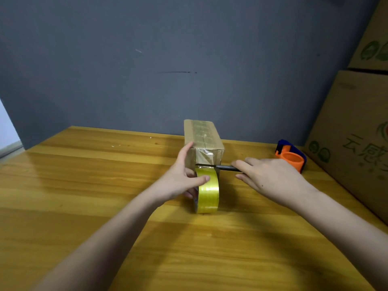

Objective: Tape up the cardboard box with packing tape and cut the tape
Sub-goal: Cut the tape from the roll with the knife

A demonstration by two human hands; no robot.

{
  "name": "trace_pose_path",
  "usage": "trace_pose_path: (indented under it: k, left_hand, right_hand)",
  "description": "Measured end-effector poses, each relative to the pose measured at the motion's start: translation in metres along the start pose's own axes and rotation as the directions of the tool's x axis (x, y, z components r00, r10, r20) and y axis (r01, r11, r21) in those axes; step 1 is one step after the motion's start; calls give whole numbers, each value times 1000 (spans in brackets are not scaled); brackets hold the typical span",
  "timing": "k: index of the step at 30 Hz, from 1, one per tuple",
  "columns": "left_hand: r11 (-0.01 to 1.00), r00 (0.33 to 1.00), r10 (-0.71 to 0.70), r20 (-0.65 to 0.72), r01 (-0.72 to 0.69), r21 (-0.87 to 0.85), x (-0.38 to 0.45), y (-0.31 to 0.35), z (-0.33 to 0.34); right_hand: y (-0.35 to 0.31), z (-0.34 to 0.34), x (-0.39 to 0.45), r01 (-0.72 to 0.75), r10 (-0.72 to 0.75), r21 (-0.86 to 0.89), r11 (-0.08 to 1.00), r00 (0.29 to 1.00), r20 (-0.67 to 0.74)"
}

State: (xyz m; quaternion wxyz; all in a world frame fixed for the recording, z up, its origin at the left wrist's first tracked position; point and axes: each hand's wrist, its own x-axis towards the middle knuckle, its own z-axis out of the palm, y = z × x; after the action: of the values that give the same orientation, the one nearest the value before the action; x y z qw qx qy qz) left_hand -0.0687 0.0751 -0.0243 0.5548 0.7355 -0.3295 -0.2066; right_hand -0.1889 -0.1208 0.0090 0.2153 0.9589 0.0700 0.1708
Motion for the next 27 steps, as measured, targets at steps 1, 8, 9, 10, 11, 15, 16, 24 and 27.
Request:
trace_pose_path:
  k: [1, 8, 9, 10, 11, 15, 16, 24, 27]
  left_hand:
    - [1000, 1000, 0, 1, 0, 3, 0, 0, 0]
    - [1000, 1000, 2, -9, -2, 5, 0, 0, 0]
    - [1000, 1000, 4, -10, -4, 4, 0, -1, 0]
    - [1000, 1000, 7, -9, -7, 4, 0, -1, 0]
    - [1000, 1000, 11, -7, -10, 4, -1, -1, 0]
    - [1000, 1000, 17, -6, -17, 6, -1, -2, 0]
    - [1000, 1000, 18, -7, -18, 5, 0, -2, -1]
    - [1000, 1000, 21, 12, -21, 4, -1, -2, -2]
    - [1000, 1000, 25, 8, -25, 0, -1, -2, -2]
  right_hand:
    - [0, -1, 0, 3, -3, -3, 1000, 1000, 5]
    - [-3, -5, 0, 16, -16, -25, 1000, 1000, 25]
    - [-3, -5, 1, 18, -17, -29, 999, 999, 28]
    - [-4, -5, 1, 18, -17, -30, 999, 999, 28]
    - [-4, -5, 2, 17, -16, -33, 999, 999, 30]
    - [-5, -5, 4, 17, -15, -46, 999, 999, 38]
    - [-5, -6, 4, 20, -18, -48, 999, 999, 44]
    - [3, -14, -8, 23, -15, -97, 995, 996, 83]
    - [-1, -14, -6, 20, -13, -105, 994, 997, 72]
